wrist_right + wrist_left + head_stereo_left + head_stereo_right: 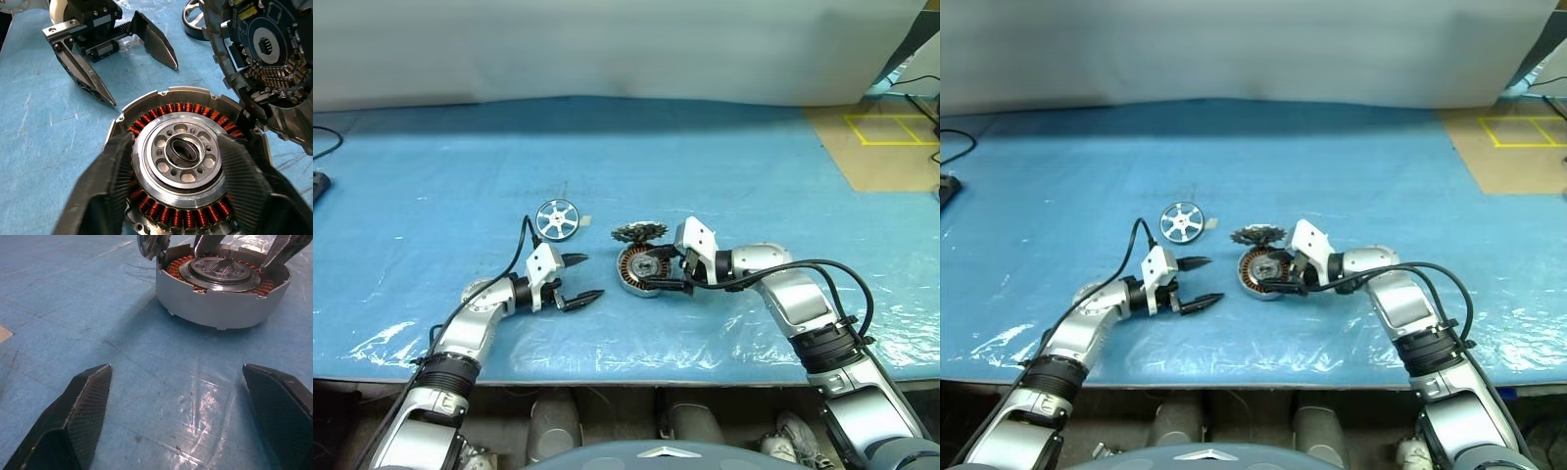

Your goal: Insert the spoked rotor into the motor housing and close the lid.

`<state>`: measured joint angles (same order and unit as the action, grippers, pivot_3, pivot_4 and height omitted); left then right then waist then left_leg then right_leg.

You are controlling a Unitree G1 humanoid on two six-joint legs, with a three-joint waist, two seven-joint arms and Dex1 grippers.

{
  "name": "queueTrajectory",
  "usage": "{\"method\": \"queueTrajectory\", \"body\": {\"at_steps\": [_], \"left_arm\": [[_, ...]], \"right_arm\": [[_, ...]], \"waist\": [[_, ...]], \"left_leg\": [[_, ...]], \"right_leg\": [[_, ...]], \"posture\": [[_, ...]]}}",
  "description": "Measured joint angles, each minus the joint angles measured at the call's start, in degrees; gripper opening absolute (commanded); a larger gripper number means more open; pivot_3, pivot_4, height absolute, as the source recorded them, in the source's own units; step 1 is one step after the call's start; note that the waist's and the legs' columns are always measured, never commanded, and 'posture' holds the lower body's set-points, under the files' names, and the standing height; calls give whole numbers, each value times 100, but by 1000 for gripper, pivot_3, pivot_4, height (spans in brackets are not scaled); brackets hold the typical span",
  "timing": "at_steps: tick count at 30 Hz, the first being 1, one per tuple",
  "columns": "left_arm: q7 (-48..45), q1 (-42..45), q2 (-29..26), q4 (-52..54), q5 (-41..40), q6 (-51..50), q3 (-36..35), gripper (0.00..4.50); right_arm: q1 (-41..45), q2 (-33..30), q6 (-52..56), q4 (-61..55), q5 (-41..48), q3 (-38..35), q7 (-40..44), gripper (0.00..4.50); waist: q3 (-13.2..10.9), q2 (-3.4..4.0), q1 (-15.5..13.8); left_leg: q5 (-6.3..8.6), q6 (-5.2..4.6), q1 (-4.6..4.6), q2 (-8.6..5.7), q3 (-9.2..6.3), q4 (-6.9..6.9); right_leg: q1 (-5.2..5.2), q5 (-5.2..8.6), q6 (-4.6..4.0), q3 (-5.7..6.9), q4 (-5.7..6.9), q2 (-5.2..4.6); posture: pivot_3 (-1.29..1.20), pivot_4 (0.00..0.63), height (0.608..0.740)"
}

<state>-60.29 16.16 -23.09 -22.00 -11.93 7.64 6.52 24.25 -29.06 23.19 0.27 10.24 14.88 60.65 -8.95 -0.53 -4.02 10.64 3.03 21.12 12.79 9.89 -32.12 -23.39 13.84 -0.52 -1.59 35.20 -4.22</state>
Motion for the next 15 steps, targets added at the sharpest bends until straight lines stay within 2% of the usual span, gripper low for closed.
{"method": "queueTrajectory", "body": {"at_steps": [6,15], "left_arm": [[-5,7,18,-65,19,119,-1,4500],[6,6,32,-70,49,130,-2,4500]], "right_arm": [[0,1,0,3,0,-6,27,31],[6,13,-24,52,9,-18,-2,31]], "waist": [[1,1,0],[1,2,0]], "left_leg": [[0,0,-1,0,0,0],[0,0,-2,0,0,0]], "right_leg": [[0,0,0,-1,1,0],[1,0,0,-1,0,0]], "posture": [[0,150,740],[0,150,740]]}}
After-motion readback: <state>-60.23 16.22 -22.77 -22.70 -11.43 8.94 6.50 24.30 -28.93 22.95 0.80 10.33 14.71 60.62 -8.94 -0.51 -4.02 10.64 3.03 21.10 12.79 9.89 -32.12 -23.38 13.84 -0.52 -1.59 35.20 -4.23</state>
